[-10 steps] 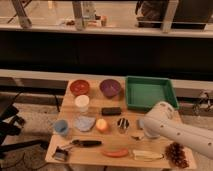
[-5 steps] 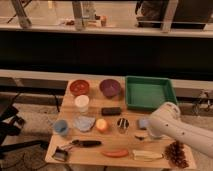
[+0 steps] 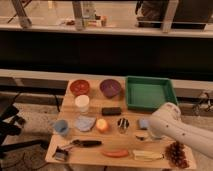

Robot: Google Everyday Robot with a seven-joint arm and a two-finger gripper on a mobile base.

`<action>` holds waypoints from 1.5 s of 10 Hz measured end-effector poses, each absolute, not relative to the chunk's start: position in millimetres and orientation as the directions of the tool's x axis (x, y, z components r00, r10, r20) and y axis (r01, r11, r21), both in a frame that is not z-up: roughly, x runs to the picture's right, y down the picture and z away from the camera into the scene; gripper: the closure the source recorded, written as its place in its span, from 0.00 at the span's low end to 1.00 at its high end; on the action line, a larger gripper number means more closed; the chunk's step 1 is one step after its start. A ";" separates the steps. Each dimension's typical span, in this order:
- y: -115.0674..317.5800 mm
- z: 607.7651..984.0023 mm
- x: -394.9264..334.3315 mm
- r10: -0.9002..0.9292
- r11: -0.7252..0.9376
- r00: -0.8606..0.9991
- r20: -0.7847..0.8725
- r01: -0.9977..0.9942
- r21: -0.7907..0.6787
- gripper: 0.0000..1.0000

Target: Place fork in table surface

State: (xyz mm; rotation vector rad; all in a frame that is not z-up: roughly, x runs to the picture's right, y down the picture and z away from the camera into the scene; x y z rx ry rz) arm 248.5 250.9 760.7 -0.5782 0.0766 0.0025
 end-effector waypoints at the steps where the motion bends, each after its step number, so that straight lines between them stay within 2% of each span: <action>1: 252.7 759.4 247.6 -0.035 0.838 0.997 -0.074 -0.011 -0.545 0.54; 2: 254.7 758.2 244.6 -0.051 0.838 0.996 -0.069 0.005 -0.545 0.41; 4: 255.2 758.2 240.2 -0.060 0.839 0.996 -0.058 0.019 -0.544 0.25; 5: 255.4 758.4 239.0 -0.060 0.839 0.997 -0.054 0.021 -0.544 0.21; 12: 257.2 768.2 239.7 -0.006 0.823 0.998 -0.060 -0.029 -0.567 0.20; 15: 236.5 754.9 242.1 0.029 0.839 0.997 -0.066 -0.060 -0.541 0.20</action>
